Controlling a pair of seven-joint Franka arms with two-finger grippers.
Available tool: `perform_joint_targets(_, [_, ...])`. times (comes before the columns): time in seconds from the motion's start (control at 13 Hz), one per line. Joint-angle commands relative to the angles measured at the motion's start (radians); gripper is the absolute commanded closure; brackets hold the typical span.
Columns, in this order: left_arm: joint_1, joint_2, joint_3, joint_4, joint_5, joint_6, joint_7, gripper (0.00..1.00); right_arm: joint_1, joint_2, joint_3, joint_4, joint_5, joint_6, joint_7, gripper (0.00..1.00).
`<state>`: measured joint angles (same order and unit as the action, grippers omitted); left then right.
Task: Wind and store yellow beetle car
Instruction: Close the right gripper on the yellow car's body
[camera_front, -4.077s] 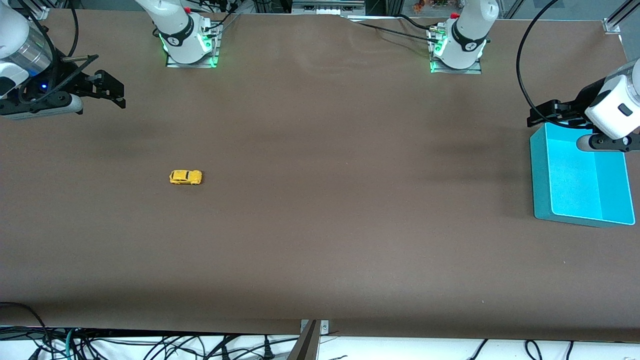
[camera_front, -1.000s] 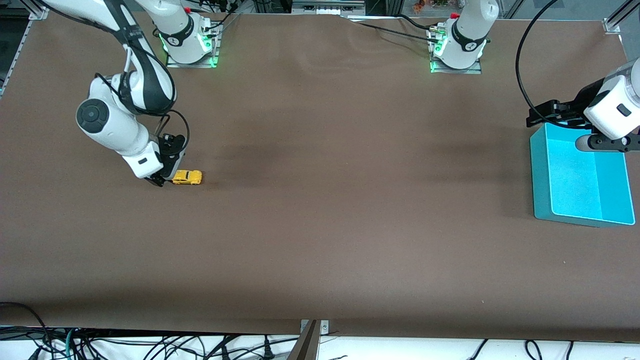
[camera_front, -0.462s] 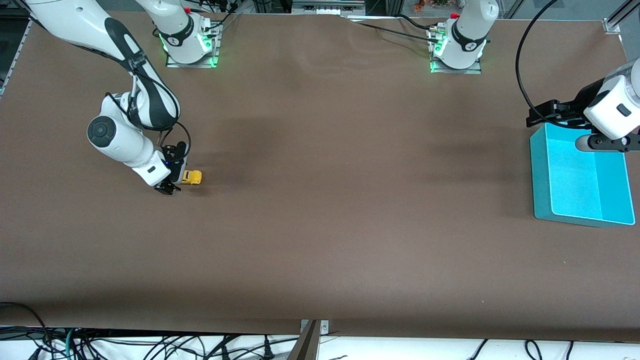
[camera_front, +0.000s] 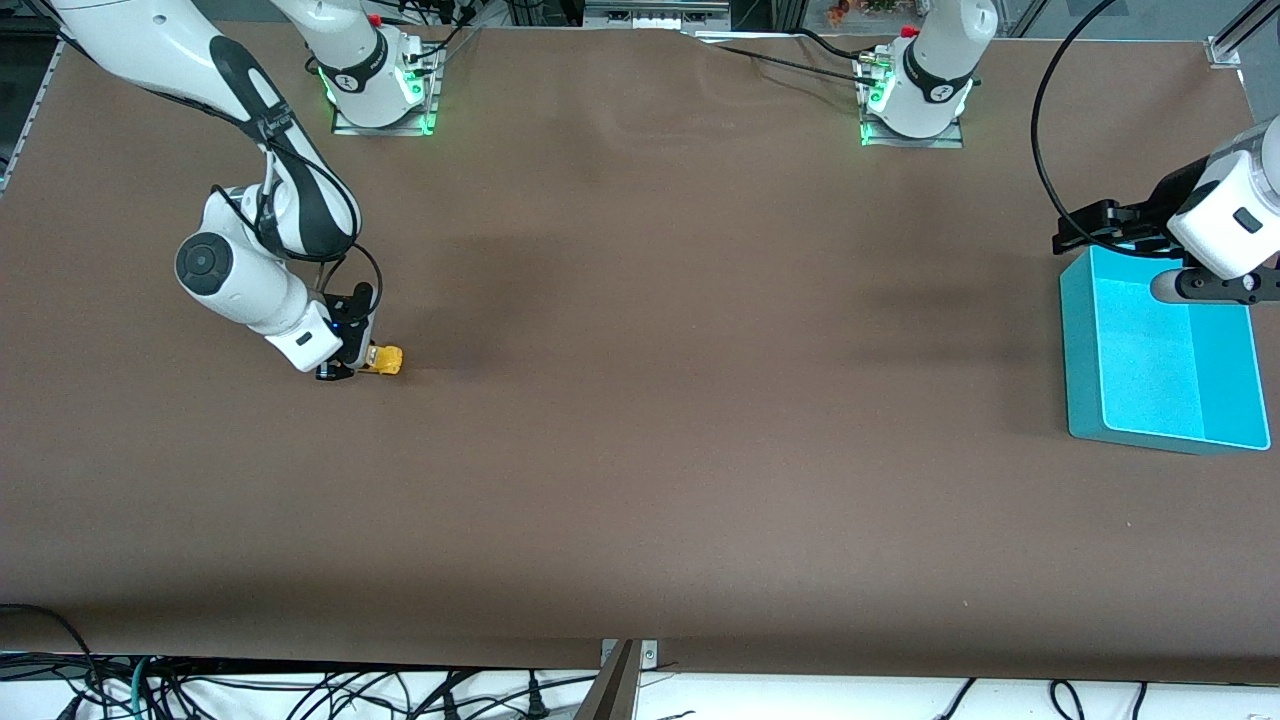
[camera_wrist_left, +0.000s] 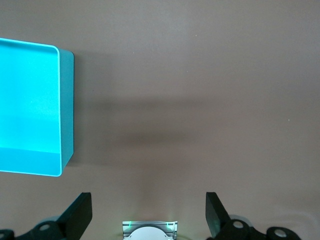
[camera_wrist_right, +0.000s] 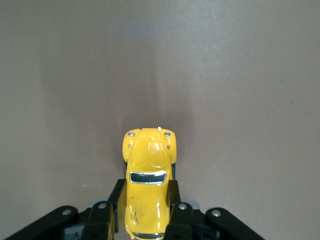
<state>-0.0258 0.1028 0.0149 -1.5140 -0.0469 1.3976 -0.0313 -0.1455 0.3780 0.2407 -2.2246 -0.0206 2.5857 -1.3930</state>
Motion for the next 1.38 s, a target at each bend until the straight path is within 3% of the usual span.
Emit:
perform_joint_targets(0.0, [0.004, 0.002, -0.003, 0.006, 0.001, 0.004, 0.022, 0.00, -0.013, 0.002, 0.009, -0.015, -0.013, 0.013, -0.026, 0.87])
perform_joint_targets(0.23, [0.004, 0.002, -0.001, 0.006, 0.001, 0.004, 0.022, 0.00, -0.013, -0.022, 0.043, -0.020, -0.016, 0.005, -0.108, 0.87])
perform_joint_targets(0.62, [0.004, 0.002, -0.003, 0.006, 0.001, 0.004, 0.022, 0.00, -0.028, -0.001, 0.037, -0.018, -0.010, 0.033, -0.116, 0.87])
perform_joint_targets(1.31, [0.003, 0.002, -0.003, 0.006, 0.001, 0.004, 0.022, 0.00, -0.227, 0.048, 0.037, -0.017, -0.012, 0.056, -0.412, 0.86])
